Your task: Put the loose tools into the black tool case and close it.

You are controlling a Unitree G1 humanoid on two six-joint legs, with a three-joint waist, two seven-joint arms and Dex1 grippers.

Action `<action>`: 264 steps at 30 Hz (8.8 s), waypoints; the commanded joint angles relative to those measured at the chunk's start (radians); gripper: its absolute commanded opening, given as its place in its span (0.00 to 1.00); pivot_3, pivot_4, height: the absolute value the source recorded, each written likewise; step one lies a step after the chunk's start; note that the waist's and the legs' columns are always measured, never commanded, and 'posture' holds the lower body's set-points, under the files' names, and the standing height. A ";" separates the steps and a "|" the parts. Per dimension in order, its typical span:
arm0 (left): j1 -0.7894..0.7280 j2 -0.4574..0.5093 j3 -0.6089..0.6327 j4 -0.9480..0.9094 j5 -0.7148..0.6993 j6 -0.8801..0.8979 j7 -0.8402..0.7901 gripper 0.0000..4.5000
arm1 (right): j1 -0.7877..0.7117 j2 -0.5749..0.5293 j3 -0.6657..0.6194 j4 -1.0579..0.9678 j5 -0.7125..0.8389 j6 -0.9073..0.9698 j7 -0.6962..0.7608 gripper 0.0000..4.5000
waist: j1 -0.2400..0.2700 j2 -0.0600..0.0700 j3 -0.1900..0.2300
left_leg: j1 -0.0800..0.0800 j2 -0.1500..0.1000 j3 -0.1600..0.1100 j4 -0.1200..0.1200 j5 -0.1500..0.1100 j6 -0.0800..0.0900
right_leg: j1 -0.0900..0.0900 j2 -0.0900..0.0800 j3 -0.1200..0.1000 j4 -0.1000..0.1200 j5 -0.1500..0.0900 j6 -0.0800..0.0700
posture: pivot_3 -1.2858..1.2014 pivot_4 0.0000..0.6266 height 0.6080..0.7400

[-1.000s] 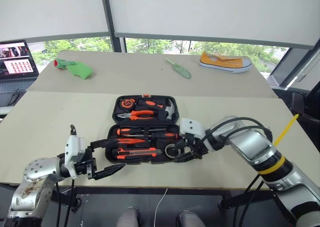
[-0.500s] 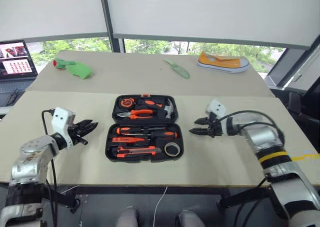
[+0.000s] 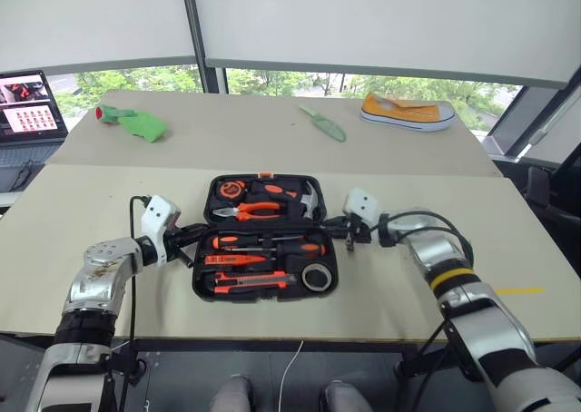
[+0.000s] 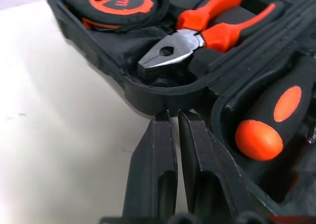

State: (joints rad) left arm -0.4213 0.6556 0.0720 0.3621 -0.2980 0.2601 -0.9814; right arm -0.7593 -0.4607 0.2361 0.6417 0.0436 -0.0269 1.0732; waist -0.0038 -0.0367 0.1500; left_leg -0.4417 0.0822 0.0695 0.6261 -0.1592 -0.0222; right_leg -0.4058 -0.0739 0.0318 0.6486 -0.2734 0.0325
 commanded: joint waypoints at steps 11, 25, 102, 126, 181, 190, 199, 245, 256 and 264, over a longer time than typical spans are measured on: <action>0.172 0.036 0.079 -0.213 -0.062 0.043 -0.038 0.07 | 0.240 -0.104 -0.111 -0.415 0.071 0.167 -0.002 0.06 | 0.001 0.000 0.000 | 0.001 0.000 0.000 0.001 0.000 0.000 | 0.001 0.000 0.000 0.000 0.000 0.000 | 0.52 0.24 1.00; -0.107 0.147 0.082 -0.181 -0.170 0.614 0.036 0.38 | 0.033 -0.198 -0.139 -0.627 0.173 1.055 -0.148 0.17 | -0.003 -0.001 0.001 | 0.001 0.000 -0.001 0.007 0.001 0.000 | -0.001 0.000 0.001 0.007 0.000 0.000 | 0.52 0.24 1.00; -0.129 0.023 0.029 0.238 0.108 -0.378 -0.004 0.11 | 0.755 -0.404 -0.026 -0.922 0.353 0.027 -0.094 0.01 | 0.014 -0.004 0.003 | 0.005 0.001 0.010 0.003 0.011 0.003 | 0.001 -0.002 0.008 0.005 0.008 0.001 | 0.52 0.24 1.00; -0.050 0.029 0.102 0.105 -0.039 -0.164 -0.185 0.02 | 0.353 -0.105 -0.036 -0.415 0.045 -0.104 -0.275 0.00 | -0.007 -0.009 0.004 | 0.000 0.002 0.008 0.003 0.012 0.003 | -0.002 0.001 0.009 0.001 0.011 0.003 | 0.52 0.24 1.00; -0.024 -0.113 -0.377 -0.124 0.182 0.049 -0.077 0.02 | 0.485 0.113 0.025 -0.629 0.061 -0.029 -0.205 0.00 | -0.031 0.011 -0.017 | 0.028 0.001 0.001 -0.003 0.006 -0.005 | 0.016 0.004 0.011 -0.002 0.005 -0.003 | 0.52 0.24 1.00; -0.020 -0.113 -0.365 -0.127 0.178 0.051 -0.075 0.02 | 0.520 0.087 0.053 -0.674 0.036 0.183 -0.236 0.00 | -0.030 0.008 -0.029 | 0.035 -0.003 0.003 -0.014 0.006 -0.006 | 0.018 -0.001 0.011 -0.005 0.000 -0.003 | 0.52 0.24 1.00; -0.025 -0.108 -0.360 -0.126 0.178 0.051 -0.074 0.02 | 0.517 0.105 0.073 -0.646 0.026 0.260 -0.273 0.00 | -0.033 0.005 -0.039 | 0.037 -0.003 0.002 -0.019 0.006 -0.006 | 0.018 -0.001 0.010 -0.007 -0.002 -0.004 | 0.52 0.24 1.00; -0.029 -0.119 -0.348 -0.116 0.177 0.047 -0.071 0.02 | 0.470 0.310 0.006 -0.548 0.164 0.049 -0.238 0.00 | -0.044 0.001 -0.034 | 0.045 0.000 -0.011 -0.036 0.004 -0.008 | 0.015 -0.003 0.007 -0.022 -0.001 -0.011 | 0.52 0.24 1.00; -0.023 -0.124 -0.343 -0.119 0.176 0.052 -0.070 0.02 | 0.462 0.266 -0.045 -0.629 0.225 0.108 -0.186 0.00 | -0.039 0.005 -0.030 | 0.037 -0.003 -0.005 -0.036 0.004 -0.008 | 0.007 -0.002 0.006 -0.020 0.001 -0.013 | 0.52 0.24 1.00; -0.019 -0.123 -0.338 -0.112 0.175 0.050 -0.073 0.02 | 0.449 0.242 -0.048 -0.613 0.216 0.125 -0.204 0.00 | -0.033 0.005 -0.030 | 0.037 -0.005 -0.005 -0.036 0.004 -0.008 | 0.007 -0.003 0.006 -0.020 0.001 -0.012 | 0.52 0.24 1.00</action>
State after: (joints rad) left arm -0.5126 0.5260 -0.1946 0.1606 -0.1815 0.2598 -1.0527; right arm -0.3074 -0.2111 0.1955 0.0452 0.2502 0.0994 0.8702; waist -0.0363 -0.0312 0.1200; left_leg -0.4046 0.0769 0.0646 0.5903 -0.1549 -0.0303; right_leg -0.3983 -0.0771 0.0384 0.6283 -0.2722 0.0204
